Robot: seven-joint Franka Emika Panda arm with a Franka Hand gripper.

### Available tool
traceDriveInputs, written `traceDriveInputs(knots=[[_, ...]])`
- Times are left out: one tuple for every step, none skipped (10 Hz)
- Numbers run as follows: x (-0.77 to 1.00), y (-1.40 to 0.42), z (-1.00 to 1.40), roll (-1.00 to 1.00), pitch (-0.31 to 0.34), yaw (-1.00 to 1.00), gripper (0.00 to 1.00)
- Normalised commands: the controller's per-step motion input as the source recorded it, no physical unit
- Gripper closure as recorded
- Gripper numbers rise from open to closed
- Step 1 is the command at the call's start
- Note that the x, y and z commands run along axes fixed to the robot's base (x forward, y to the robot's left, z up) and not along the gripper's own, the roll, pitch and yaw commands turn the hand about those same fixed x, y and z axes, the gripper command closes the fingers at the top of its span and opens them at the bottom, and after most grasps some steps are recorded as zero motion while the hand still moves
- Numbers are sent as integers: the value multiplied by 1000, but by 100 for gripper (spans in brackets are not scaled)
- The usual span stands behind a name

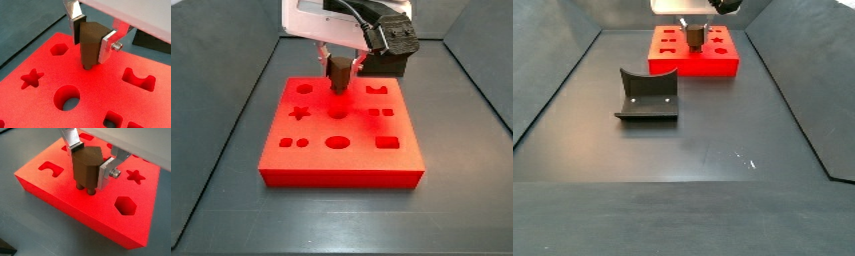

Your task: Insert the 3 prong object.

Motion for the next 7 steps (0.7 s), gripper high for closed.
traceDriveInputs(knots=[[0,0,-360,0,-23,0,100],[0,0,-923,0,-117,0,100],[-26,0,-1000,54,-94,0,100],[-83,6,-1000,101,-60,0,100],[-109,0,-1000,174,-50,0,100],[0,-109,-634,374,0,-94,100],[0,-183,-494,439,0,-80,100]])
